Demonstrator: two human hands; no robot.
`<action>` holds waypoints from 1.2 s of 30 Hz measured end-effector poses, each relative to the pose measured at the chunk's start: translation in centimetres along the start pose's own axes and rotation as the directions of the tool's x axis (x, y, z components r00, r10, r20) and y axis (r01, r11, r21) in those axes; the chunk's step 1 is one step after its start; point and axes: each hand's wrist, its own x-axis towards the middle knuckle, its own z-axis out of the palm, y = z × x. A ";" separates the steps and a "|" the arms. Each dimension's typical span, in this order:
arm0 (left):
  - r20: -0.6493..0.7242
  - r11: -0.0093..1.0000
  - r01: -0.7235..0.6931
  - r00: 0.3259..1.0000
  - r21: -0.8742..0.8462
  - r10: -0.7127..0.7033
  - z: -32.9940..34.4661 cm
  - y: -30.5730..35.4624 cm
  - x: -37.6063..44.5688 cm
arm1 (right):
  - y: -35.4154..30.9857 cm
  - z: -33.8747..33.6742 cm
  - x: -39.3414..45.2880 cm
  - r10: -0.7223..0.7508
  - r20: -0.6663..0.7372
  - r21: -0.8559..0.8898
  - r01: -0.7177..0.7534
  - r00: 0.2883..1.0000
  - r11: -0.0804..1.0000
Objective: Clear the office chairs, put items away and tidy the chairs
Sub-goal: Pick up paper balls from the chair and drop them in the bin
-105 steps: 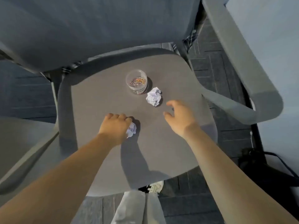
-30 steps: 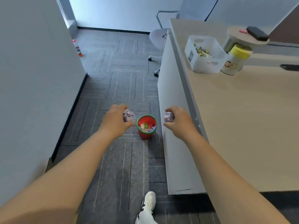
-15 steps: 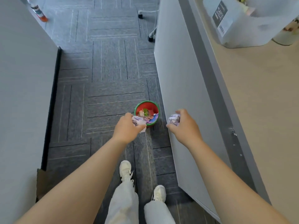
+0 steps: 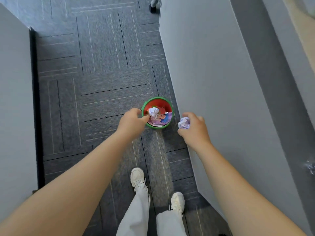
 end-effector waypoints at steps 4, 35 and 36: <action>-0.016 0.999 0.000 1.000 0.053 0.001 -1.5 -2.1 0.9 | -1.8 1.6 3.1 -0.096 -0.045 -0.037 0.094 0.994 0.995; -0.362 0.908 -0.387 0.832 0.163 0.420 -39.9 25.1 1.8 | -42.3 -21.9 8.5 -0.483 -0.108 -0.108 0.473 0.869 0.874; -0.359 0.902 -0.389 0.827 0.189 0.432 -41.2 26.7 2.6 | -43.7 -23.0 9.7 -0.479 -0.124 -0.105 0.468 0.869 0.877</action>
